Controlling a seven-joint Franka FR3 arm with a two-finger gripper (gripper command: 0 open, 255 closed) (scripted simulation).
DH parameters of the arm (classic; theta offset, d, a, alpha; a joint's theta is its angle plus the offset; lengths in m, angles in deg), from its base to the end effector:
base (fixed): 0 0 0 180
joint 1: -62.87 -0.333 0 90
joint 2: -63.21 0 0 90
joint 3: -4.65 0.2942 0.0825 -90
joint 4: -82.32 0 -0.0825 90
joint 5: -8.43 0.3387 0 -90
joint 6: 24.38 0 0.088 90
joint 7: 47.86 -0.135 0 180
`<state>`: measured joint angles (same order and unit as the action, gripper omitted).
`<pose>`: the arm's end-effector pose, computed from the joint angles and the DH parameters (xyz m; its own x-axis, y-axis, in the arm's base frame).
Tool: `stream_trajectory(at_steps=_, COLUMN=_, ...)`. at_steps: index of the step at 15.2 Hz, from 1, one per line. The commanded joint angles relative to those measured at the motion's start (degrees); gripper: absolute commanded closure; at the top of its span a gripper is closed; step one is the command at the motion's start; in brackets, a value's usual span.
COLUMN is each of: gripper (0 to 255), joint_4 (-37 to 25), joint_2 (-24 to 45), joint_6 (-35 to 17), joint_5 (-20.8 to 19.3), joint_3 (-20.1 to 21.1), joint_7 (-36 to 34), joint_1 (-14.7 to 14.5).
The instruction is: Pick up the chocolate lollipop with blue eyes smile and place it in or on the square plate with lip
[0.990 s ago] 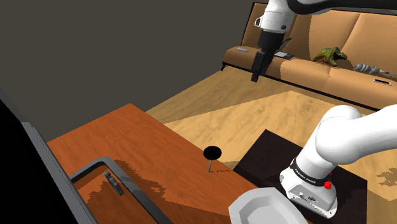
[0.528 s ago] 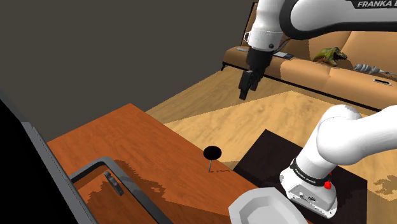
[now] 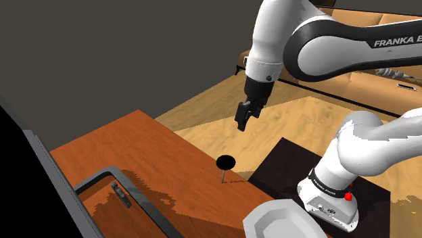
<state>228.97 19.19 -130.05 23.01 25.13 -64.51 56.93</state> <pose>0.2624 0.1645 0.4610 0.9996 0.0123 0.0267 0.0125 -0.9999 -0.0091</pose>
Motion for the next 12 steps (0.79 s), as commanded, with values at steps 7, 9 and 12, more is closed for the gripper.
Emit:
stream_trajectory(at_steps=7, gripper=0, joint_4=-2.5, joint_2=10.6, joint_6=-9.9, joint_5=3.0, joint_3=14.7, joint_7=-14.1, joint_1=-0.4)
stream_trajectory(at_steps=9, gripper=0, joint_4=-3.3, joint_2=12.5, joint_6=-11.2, joint_5=2.7, joint_3=16.7, joint_7=-16.1, joint_1=0.0)
stream_trajectory(at_steps=12, gripper=0, joint_4=-1.7, joint_2=13.5, joint_6=-13.8, joint_5=2.9, joint_3=17.6, joint_7=-16.2, joint_1=0.2)
